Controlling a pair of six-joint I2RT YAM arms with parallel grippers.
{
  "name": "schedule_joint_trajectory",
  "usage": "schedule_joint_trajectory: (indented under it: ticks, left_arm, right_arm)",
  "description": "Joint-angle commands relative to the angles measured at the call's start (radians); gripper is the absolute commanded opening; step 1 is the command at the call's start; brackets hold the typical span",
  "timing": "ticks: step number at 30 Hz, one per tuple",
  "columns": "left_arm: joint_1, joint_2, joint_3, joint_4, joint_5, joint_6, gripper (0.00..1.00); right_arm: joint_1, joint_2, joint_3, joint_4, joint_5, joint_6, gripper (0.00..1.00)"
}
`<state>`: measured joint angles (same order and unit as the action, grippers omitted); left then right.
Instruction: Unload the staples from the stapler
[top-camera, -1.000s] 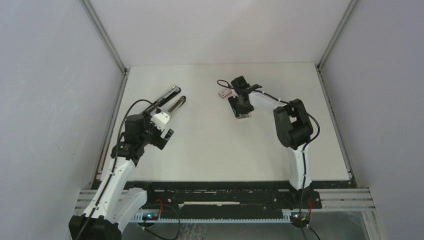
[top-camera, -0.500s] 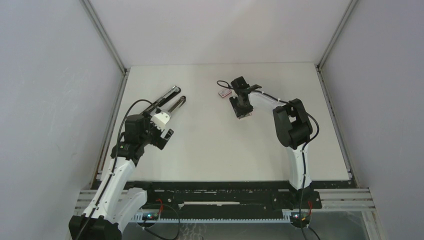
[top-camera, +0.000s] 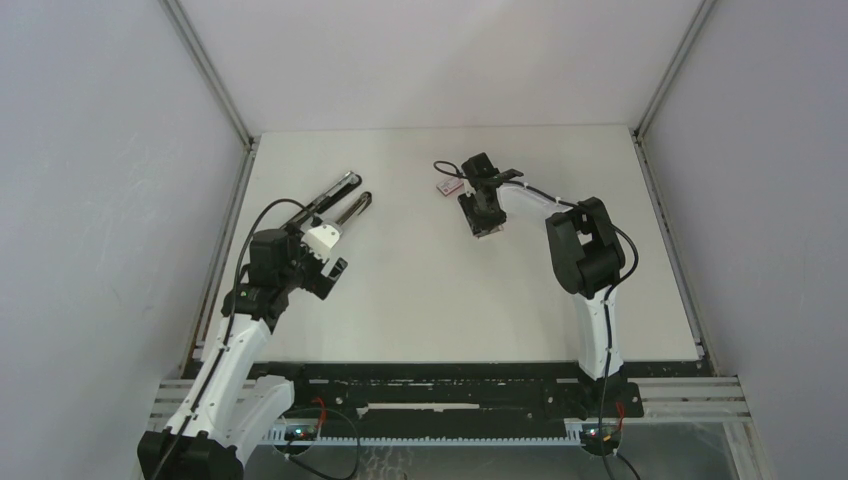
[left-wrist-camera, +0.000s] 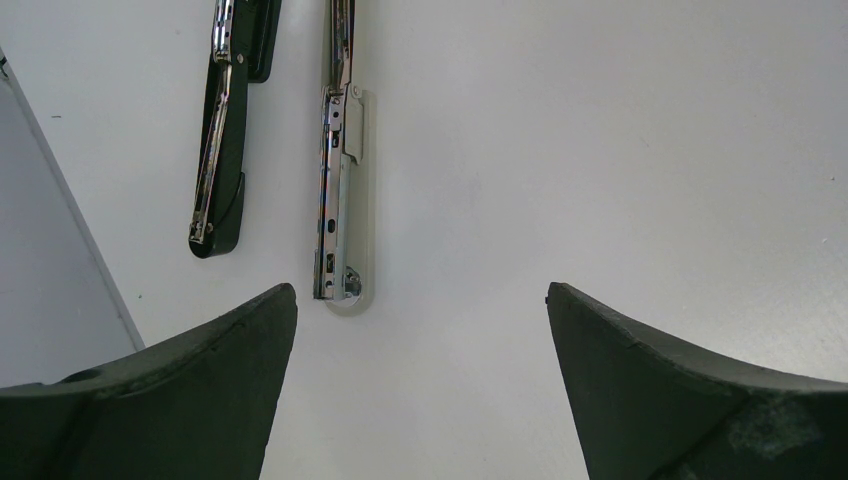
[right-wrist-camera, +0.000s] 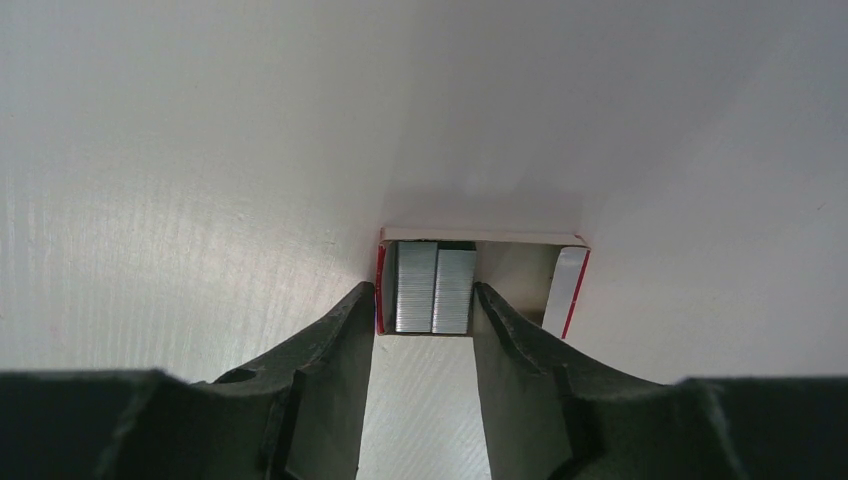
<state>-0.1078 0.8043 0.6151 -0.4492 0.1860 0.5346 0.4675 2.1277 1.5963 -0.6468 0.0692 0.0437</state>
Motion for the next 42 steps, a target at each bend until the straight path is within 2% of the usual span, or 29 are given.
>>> schedule_joint_trajectory:
  ticks: [1,4,8,12,18,23,26,31,36,39,42]
  left_arm:
    - [0.006,-0.007,-0.023,0.035,0.001,0.015,1.0]
    - [0.006,0.007,-0.012,0.035,0.009,0.015,1.0]
    - [0.005,0.051,0.052,0.017,0.02,0.012,1.0]
    - [0.004,0.154,0.18,-0.027,0.049,0.008,1.0]
    - [-0.023,0.362,0.423,-0.027,0.141,-0.059,1.0]
    - [-0.156,0.608,0.649,-0.002,-0.039,-0.085,1.0]
    - [-0.235,0.77,0.806,-0.009,-0.151,-0.085,1.0]
    - [-0.333,1.064,1.145,-0.115,-0.259,-0.068,1.0]
    - [-0.37,1.331,1.502,-0.232,-0.187,-0.101,1.0]
    - [-0.369,1.437,1.642,-0.228,-0.136,-0.17,1.0]
    - [-0.369,1.505,1.689,-0.159,-0.122,-0.288,1.0]
  right_arm:
    - [0.002,-0.022,0.01,0.019,-0.006,0.01,0.47]
    - [0.0,-0.051,0.012,0.018,-0.024,0.003,0.54]
    - [-0.021,-0.108,0.016,0.011,-0.068,-0.004,0.55]
    - [-0.053,-0.164,0.024,0.004,-0.111,-0.018,0.56]
    - [-0.105,-0.164,0.116,-0.018,-0.058,-0.061,0.7]
    - [-0.171,-0.089,0.262,-0.088,-0.064,-0.046,0.75]
    - [-0.216,-0.087,0.285,-0.115,-0.093,-0.034,0.77]
    - [-0.299,-0.149,0.217,-0.139,-0.115,-0.057,0.79]
    - [-0.373,-0.247,0.107,-0.15,-0.127,-0.079,0.79]
    - [-0.402,-0.316,0.027,-0.126,-0.13,-0.089,0.79]
    - [-0.416,-0.379,-0.035,-0.105,-0.125,-0.097,0.79]
